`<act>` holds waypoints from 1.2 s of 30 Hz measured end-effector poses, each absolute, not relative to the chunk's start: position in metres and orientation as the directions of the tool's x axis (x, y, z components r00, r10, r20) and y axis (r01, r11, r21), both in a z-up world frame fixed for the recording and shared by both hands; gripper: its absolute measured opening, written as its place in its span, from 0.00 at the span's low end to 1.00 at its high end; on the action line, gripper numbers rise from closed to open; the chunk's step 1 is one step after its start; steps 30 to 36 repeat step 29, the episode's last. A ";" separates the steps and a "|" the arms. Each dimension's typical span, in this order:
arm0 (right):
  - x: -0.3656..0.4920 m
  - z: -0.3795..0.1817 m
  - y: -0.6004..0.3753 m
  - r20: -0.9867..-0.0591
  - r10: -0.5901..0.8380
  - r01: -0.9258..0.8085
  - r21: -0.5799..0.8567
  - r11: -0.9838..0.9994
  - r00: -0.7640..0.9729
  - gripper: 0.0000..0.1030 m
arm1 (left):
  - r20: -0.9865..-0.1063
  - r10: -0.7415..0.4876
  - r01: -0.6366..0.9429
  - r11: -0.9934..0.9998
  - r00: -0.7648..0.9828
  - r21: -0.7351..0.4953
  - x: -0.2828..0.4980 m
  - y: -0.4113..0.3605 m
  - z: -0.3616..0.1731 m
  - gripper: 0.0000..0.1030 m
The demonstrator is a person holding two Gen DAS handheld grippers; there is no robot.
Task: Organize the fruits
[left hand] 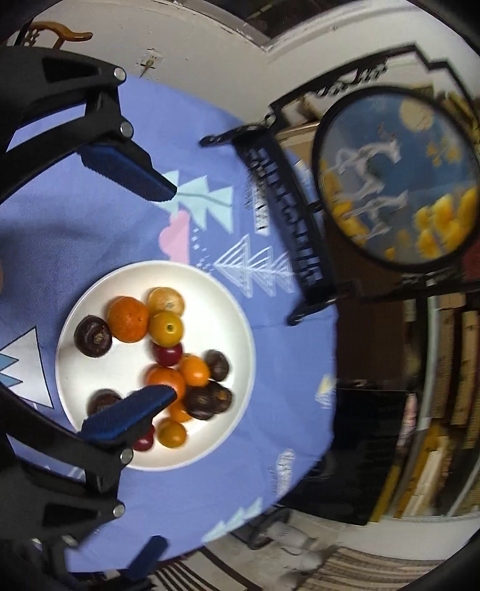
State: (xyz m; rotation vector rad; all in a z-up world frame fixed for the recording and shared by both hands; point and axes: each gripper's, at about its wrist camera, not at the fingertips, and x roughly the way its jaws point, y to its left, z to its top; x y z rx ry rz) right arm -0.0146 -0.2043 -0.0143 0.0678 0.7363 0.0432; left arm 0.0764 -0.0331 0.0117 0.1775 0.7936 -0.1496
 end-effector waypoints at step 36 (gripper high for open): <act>-0.048 0.010 -0.184 -0.640 0.005 0.006 0.015 1.000 0.768 0.91 | -0.707 -0.084 0.153 0.988 0.702 0.035 0.034 -0.024 0.042 0.95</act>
